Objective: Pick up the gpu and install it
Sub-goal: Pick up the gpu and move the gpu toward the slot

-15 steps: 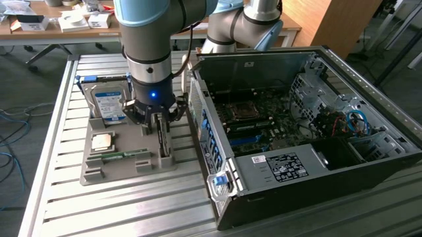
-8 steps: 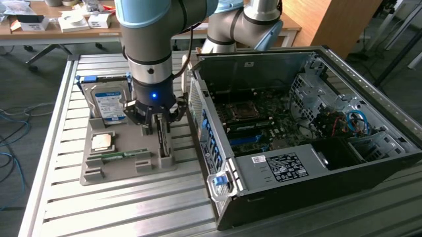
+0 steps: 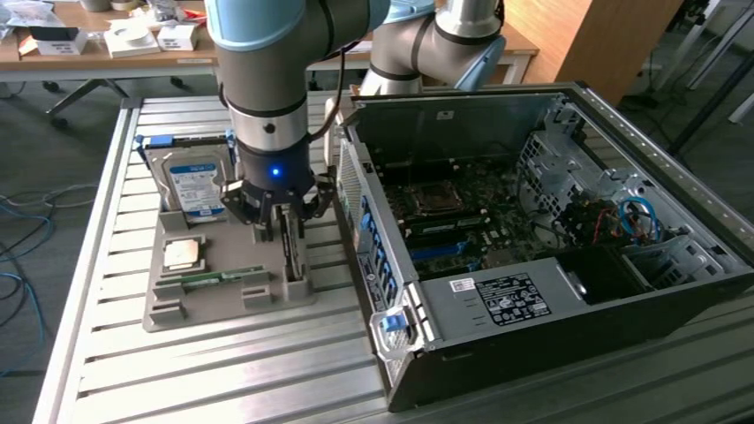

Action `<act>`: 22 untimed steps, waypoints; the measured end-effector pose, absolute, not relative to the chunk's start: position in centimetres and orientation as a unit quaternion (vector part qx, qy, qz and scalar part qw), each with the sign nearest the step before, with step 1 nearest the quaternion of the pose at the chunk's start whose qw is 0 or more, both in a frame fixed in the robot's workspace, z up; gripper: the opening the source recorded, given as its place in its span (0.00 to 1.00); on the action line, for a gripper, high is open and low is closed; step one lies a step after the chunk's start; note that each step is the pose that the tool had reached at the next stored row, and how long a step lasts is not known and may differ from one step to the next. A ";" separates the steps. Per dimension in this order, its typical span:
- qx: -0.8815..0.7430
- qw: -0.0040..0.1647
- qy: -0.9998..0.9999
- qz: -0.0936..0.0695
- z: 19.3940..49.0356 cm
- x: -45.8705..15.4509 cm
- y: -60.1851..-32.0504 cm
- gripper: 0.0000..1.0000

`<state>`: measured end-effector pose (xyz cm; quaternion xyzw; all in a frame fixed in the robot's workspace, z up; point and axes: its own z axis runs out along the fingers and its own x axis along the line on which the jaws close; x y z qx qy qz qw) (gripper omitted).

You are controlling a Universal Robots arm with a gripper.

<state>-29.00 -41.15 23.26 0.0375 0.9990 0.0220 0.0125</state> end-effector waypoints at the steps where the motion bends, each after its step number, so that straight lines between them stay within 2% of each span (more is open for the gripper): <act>1: 0.037 0.012 0.999 0.022 23.3 -29.0 -41.2 0.47; 9: 0.037 0.012 0.999 0.022 23.3 -29.0 -41.2 0.45; 10: 0.037 0.012 0.999 0.022 23.3 -29.0 -41.2 0.40; 11: 0.037 0.012 0.999 0.022 23.3 -29.0 -41.2 0.40; 12: 0.037 0.013 0.999 0.022 23.3 -29.0 -41.2 0.33; 19: 0.037 0.012 0.999 0.022 23.3 -29.0 -41.2 0.33; 21: 0.037 0.013 0.999 0.022 23.3 -29.0 -41.2 0.31; 22: 0.037 0.012 0.999 0.022 23.3 -29.0 -41.2 0.26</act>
